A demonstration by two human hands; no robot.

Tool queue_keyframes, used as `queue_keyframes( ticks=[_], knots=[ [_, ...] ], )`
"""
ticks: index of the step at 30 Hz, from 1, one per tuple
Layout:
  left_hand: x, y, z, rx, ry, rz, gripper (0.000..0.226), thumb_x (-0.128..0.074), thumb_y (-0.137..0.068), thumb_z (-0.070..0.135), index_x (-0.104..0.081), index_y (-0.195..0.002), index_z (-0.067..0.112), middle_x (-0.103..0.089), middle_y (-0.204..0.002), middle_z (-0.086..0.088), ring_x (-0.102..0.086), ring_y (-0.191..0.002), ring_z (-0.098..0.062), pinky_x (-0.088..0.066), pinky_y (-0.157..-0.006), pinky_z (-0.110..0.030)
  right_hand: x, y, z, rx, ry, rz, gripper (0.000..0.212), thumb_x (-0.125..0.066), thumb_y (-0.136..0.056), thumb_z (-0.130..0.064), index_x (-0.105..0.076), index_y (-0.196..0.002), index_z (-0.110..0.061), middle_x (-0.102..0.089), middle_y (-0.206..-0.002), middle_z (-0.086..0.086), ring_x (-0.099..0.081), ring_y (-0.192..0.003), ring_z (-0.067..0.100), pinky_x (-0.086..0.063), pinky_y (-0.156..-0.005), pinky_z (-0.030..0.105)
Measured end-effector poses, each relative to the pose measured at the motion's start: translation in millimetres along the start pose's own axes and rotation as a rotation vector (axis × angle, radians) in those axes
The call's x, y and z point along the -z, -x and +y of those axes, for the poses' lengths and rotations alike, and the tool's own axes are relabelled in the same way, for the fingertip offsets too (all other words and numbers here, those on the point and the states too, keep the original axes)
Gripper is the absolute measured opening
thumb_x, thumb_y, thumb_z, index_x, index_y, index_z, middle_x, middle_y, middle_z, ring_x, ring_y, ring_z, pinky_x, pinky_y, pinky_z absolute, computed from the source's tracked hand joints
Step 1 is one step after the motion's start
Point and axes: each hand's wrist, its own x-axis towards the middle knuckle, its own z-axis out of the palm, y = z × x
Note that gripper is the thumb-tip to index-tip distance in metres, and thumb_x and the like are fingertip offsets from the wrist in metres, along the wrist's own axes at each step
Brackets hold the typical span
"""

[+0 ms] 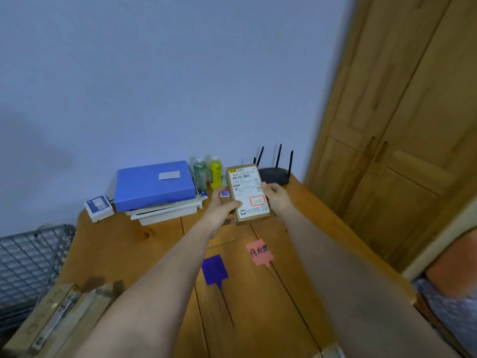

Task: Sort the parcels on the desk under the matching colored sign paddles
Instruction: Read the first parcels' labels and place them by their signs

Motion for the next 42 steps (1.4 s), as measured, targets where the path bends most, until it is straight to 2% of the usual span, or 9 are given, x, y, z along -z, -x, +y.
queue_keyframes(
  ticks=[2,7,11,15,21,30,34,40,42],
  knots=[
    [-15.0,-3.8,-2.8,0.008,-0.02,-0.02,0.058,-0.062,-0.088,0.012,-0.031,-0.134,0.028,-0.066,-0.096,0.004,-0.064,-0.088,-0.01,-0.055,-0.075,-0.032,15.1,-2.1,9.8,-0.014,-0.003,0.013,0.038,-0.047,-0.096,-0.037,-0.053,-0.118,-0.006,-0.069,-0.107,0.011,-0.069,-0.096,0.026,-0.057,-0.081,0.038],
    [-67.0,-22.1,-7.8,0.049,-0.05,-0.058,0.06,-0.066,-0.085,0.01,-0.034,-0.133,0.027,-0.069,-0.103,-0.003,-0.068,-0.089,-0.016,-0.058,-0.082,-0.04,69.4,-19.1,36.1,-0.058,-0.046,0.022,0.04,-0.049,-0.095,-0.04,-0.052,-0.121,-0.01,-0.07,-0.107,0.01,-0.07,-0.095,0.025,-0.057,-0.085,0.043],
    [-124.1,-35.6,-10.5,0.069,-0.044,-0.083,0.058,-0.065,-0.085,0.012,-0.033,-0.13,0.027,-0.07,-0.1,-0.002,-0.067,-0.09,-0.018,-0.055,-0.071,-0.032,126.9,-33.8,49.8,-0.093,-0.065,0.031,0.031,-0.047,-0.096,-0.037,-0.052,-0.116,-0.013,-0.07,-0.093,0.003,-0.07,-0.079,0.018,-0.056,-0.06,0.027],
    [-184.1,-47.0,-15.3,0.09,-0.047,-0.095,0.055,-0.064,-0.087,0.013,-0.031,-0.127,0.031,-0.07,-0.106,-0.003,-0.065,-0.098,-0.016,-0.055,-0.075,-0.031,182.5,-51.6,66.0,-0.122,-0.072,0.035,0.036,-0.048,-0.096,-0.036,-0.051,-0.123,-0.012,-0.069,-0.092,0.002,-0.07,-0.087,0.022,-0.058,-0.07,0.031],
    [-248.1,-64.9,-34.7,0.156,-0.027,-0.088,0.061,-0.064,-0.086,0.011,-0.029,-0.133,0.029,-0.069,-0.109,-0.004,-0.064,-0.103,-0.019,-0.056,-0.083,-0.036,242.6,-70.0,95.4,-0.203,-0.063,-0.001,0.041,-0.05,-0.095,-0.038,-0.049,-0.128,-0.014,-0.07,-0.094,0.002,-0.07,-0.078,0.016,-0.056,-0.064,0.028],
    [-277.8,-97.5,-68.7,0.278,0.062,-0.077,0.054,-0.063,-0.087,0.006,-0.033,-0.126,0.028,-0.068,-0.102,-0.004,-0.068,-0.089,-0.019,-0.058,-0.062,-0.03,264.9,-97.8,127.8,-0.276,-0.053,-0.049,0.033,-0.049,-0.096,-0.035,-0.054,-0.12,-0.013,-0.068,-0.085,-0.001,-0.066,-0.072,0.014,-0.048,-0.056,0.025],
    [-280.2,-118.0,-97.8,0.356,0.07,-0.059,0.055,-0.066,-0.085,0.008,-0.035,-0.128,0.021,-0.064,-0.119,-0.013,-0.066,-0.104,-0.031,-0.054,-0.09,-0.05,262.0,-116.8,146.9,-0.338,-0.011,-0.097,0.029,-0.051,-0.095,-0.031,-0.055,-0.117,-0.011,-0.068,-0.087,0.002,-0.065,-0.077,0.019,-0.048,-0.062,0.029],
    [-278.9,-144.4,-135.8,0.473,0.044,-0.064,0.053,-0.066,-0.084,0.005,-0.035,-0.126,0.017,-0.061,-0.125,-0.015,-0.062,-0.11,-0.034,-0.049,-0.096,-0.053,253.1,-146.0,176.1,-0.501,0.048,-0.178,0.016,-0.054,-0.093,-0.026,-0.054,-0.104,-0.014,-0.069,-0.095,0.007,-0.066,-0.087,0.025,-0.055,-0.084,0.043],
    [-278.6,-153.5,-142.6,0.505,0.052,-0.063,0.049,-0.065,-0.084,0.004,-0.036,-0.121,0.019,-0.06,-0.126,-0.015,-0.059,-0.114,-0.034,-0.048,-0.098,-0.052,249.7,-156.0,184.0,-0.541,0.065,-0.183,0.019,-0.055,-0.092,-0.027,-0.053,-0.106,-0.014,-0.069,-0.099,0.008,-0.067,-0.089,0.025,-0.057,-0.081,0.041]
  ],
)
